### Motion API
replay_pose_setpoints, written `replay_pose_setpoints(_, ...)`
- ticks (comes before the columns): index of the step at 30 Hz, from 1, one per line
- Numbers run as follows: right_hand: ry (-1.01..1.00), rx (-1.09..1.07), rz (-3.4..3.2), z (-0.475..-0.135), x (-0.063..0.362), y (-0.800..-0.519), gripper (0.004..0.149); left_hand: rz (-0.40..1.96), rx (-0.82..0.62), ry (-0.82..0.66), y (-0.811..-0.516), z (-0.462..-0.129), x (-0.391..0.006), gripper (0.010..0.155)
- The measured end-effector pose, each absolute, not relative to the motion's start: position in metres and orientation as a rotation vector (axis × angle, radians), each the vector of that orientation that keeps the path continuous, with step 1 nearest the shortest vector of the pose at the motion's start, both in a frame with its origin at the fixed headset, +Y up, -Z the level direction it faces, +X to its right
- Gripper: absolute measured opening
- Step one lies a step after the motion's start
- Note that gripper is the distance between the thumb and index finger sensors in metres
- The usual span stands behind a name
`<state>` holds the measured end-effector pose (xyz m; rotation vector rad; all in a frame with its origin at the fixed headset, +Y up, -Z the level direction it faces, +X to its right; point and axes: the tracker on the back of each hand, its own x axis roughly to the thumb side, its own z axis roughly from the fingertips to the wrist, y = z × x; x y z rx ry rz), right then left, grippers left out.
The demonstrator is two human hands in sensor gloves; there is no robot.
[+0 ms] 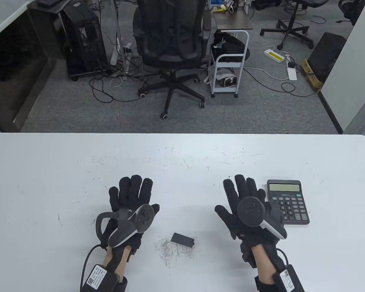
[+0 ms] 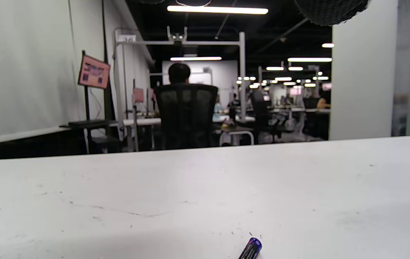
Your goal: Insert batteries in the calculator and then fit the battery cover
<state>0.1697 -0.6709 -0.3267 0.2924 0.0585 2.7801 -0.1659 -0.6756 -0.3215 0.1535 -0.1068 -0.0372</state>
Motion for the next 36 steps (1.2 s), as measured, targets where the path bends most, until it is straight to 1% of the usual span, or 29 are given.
replay_pose_setpoints(8, 0.051, 0.309, 2.767, -0.326, 0.170, -0.670, 0.080, -0.044, 0.171, -0.108, -0.674, -0.319, -0.164, 0.083)
replay_pose_setpoints(11, 0.051, 0.298, 2.760, -0.326, 0.172, -0.670, 0.080, -0.034, 0.158, -0.109, -0.677, -0.322, -0.165, 0.082)
replay_pose_setpoints(14, 0.060, 0.281, 2.764, -0.327, 0.174, -0.672, 0.080, -0.044, 0.139, -0.104, -0.679, -0.323, -0.166, 0.083)
replay_pose_setpoints(19, 0.084, 0.275, 2.778, -0.330, 0.171, -0.676, 0.080, -0.039, 0.140, -0.099, -0.678, -0.323, -0.167, 0.083)
replay_pose_setpoints(24, 0.108, 0.225, 2.794, -0.333, 0.175, -0.679, 0.079, -0.042, 0.143, -0.095, -0.676, -0.322, -0.169, 0.082)
replay_pose_setpoints(29, 0.160, 0.100, 2.803, -0.343, 0.190, -0.687, 0.079, -0.028, 0.144, -0.102, -0.675, -0.322, -0.170, 0.082)
replay_pose_setpoints(33, 0.235, -0.090, 2.807, -0.363, 0.216, -0.689, 0.079, -0.027, 0.150, -0.101, -0.673, -0.321, -0.172, 0.082)
replay_pose_setpoints(36, 0.303, -0.274, 2.805, -0.382, 0.242, -0.693, 0.080, -0.018, 0.148, -0.100, -0.673, -0.321, -0.173, 0.082)
